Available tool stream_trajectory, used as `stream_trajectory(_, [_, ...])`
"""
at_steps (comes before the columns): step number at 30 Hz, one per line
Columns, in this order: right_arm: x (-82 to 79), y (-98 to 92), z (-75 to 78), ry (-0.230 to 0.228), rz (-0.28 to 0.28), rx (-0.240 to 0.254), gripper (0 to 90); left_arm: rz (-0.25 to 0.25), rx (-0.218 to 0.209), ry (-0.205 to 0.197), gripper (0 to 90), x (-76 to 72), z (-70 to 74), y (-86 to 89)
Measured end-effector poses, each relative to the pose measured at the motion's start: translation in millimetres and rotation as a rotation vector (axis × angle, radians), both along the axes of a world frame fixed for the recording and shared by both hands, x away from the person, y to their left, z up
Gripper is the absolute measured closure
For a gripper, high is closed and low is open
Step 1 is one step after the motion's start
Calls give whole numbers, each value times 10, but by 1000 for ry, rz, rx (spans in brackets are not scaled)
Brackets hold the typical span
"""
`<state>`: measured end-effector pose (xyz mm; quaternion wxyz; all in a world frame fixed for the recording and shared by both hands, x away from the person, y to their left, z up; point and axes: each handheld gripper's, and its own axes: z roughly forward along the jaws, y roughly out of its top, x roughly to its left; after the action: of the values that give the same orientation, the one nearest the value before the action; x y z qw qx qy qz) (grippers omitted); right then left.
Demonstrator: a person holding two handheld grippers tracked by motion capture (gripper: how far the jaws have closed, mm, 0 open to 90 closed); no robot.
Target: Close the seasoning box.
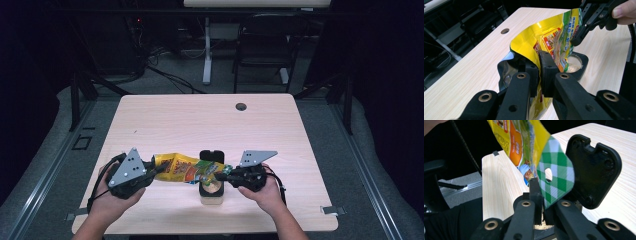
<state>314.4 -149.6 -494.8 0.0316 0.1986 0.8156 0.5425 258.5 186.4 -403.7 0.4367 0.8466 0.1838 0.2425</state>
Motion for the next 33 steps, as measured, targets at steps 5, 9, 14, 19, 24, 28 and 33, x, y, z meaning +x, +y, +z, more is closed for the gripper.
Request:
stream_trajectory(5, [7,-46,2,2,26,10,900,-9,-19,11,867,8,-23,6])
stream_trajectory(9, [10,-67,13,7,35,5,900,-8,-26,14,867,19,-33,1])
stream_trajectory(14, [10,-83,29,14,42,2,900,-8,-28,23,866,30,-36,-1])
stream_trajectory(19, [8,-85,36,21,45,-1,900,-5,-41,29,864,40,-45,3])
stream_trajectory(24, [8,-81,34,22,42,3,900,-3,-51,34,863,51,-58,20])
stream_trajectory(28, [7,-76,33,23,44,8,900,1,-54,32,861,53,-73,30])
stream_trajectory(33, [0,-64,33,17,37,13,900,7,-57,35,859,60,-88,46])
